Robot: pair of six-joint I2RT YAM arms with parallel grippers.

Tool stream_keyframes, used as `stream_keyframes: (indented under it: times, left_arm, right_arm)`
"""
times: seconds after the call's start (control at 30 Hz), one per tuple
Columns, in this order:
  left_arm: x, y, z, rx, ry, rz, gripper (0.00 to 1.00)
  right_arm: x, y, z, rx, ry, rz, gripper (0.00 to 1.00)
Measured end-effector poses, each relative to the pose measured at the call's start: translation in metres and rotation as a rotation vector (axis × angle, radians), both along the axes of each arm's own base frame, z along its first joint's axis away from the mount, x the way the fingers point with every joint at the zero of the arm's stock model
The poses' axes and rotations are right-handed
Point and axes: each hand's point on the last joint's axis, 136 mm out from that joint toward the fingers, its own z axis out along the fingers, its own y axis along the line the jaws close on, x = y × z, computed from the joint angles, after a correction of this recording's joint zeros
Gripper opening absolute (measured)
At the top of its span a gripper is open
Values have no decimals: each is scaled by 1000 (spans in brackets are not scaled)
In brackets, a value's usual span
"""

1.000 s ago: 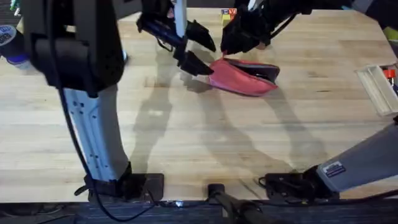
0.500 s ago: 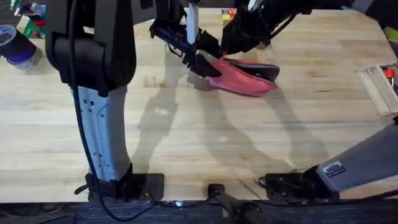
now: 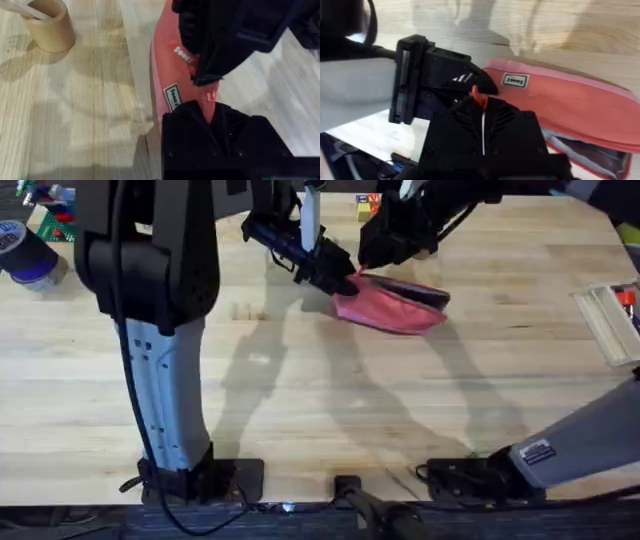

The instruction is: Unzip the bag, pick up the pens from the table one at a time and place them inside, then zip the bag closed.

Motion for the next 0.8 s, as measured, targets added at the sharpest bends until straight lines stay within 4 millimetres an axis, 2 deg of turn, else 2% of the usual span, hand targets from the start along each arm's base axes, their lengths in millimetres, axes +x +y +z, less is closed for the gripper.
stream_keyframes:
  times: [0.33, 0.5, 0.8]
  left_arm:
    - [-2, -1, -1, 4, 2, -5, 44]
    - [-2, -2, -1, 8, 1, -7, 44]
    - [-2, -2, -1, 7, 1, -9, 43]
  right_arm:
    - [-19, -30, -15, -186, 51, 30, 32]
    - [-30, -53, -22, -319, 83, 49, 32]
    - [-38, -80, -24, -484, 92, 91, 32]
